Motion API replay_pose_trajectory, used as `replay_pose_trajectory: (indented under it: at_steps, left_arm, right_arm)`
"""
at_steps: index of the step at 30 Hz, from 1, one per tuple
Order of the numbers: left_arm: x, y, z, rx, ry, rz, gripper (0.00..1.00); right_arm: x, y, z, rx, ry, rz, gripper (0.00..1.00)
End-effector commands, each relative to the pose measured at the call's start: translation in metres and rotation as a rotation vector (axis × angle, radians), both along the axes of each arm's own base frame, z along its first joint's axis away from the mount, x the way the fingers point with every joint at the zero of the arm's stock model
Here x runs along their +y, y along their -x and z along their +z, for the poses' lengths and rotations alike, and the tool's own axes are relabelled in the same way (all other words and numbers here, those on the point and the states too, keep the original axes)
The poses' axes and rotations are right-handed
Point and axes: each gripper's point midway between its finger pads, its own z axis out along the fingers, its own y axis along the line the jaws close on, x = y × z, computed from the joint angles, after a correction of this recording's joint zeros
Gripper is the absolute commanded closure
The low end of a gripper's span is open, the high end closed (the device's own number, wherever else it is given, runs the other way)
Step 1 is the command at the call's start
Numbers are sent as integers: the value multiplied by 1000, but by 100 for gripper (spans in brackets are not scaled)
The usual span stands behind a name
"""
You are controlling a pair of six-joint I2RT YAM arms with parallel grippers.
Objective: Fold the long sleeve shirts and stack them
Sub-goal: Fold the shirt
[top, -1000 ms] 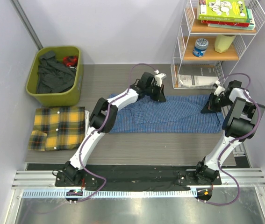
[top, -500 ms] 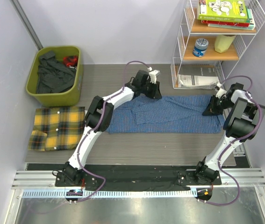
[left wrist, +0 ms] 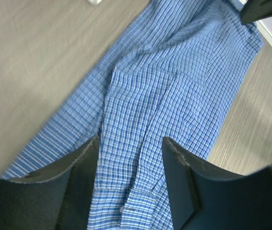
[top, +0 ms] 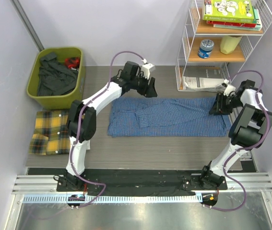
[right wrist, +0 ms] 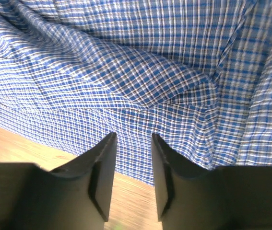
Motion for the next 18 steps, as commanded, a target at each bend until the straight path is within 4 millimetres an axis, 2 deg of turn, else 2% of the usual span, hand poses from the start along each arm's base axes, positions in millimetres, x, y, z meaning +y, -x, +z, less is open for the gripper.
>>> replay_pose_trajectory:
  at_steps: [1, 2, 3, 4, 5, 6, 7, 8, 9, 10, 11, 12, 13, 15, 16, 17, 18]
  left_arm:
    - [3, 12, 9, -15, -65, -101, 46]
    - [5, 18, 16, -5, -41, -111, 46]
    - [4, 15, 23, -35, 1, -109, 46]
    - [11, 27, 4, 48, 20, -79, 46]
    - [19, 28, 27, 23, 79, -62, 45]
    - [23, 23, 36, 5, 129, -34, 45]
    - [41, 26, 25, 79, 136, 30, 44]
    - [51, 25, 37, 76, 150, 71, 43]
    - [63, 25, 41, 84, 154, 103, 43]
    - [84, 24, 32, 124, 138, 154, 42]
    - [97, 27, 47, 111, 144, 183, 39]
    - [109, 28, 49, 119, 138, 209, 38]
    - [131, 30, 42, 169, 109, 259, 37]
    - [158, 33, 54, 126, 62, 319, 35]
    - [178, 36, 53, 147, 33, 367, 34]
    - [188, 38, 55, 132, 14, 386, 28]
    - [200, 43, 61, 114, -3, 414, 27]
  right_arm:
    - [9, -7, 40, -124, 42, 116, 54]
    - [21, -7, 47, -164, 17, 172, 46]
    - [30, -3, 56, -189, 21, 205, 43]
    - [54, 1, 55, -189, 27, 277, 42]
    - [63, 0, 55, -200, 70, 324, 39]
    - [74, 0, 62, -224, 111, 348, 38]
    - [111, 4, 56, -226, 118, 445, 37]
    - [122, -4, 57, -254, 162, 445, 34]
    - [141, -5, 65, -297, 188, 477, 32]
    - [178, 1, 60, -311, 187, 562, 30]
    - [192, -8, 63, -365, 245, 580, 29]
    - [210, -9, 63, -382, 252, 592, 28]
    - [244, 0, 60, -401, 258, 676, 27]
    - [269, -10, 56, -426, 305, 689, 26]
    - [284, -9, 54, -428, 304, 703, 27]
    - [306, -6, 54, -437, 291, 731, 27]
    - [319, -11, 59, -451, 297, 729, 28]
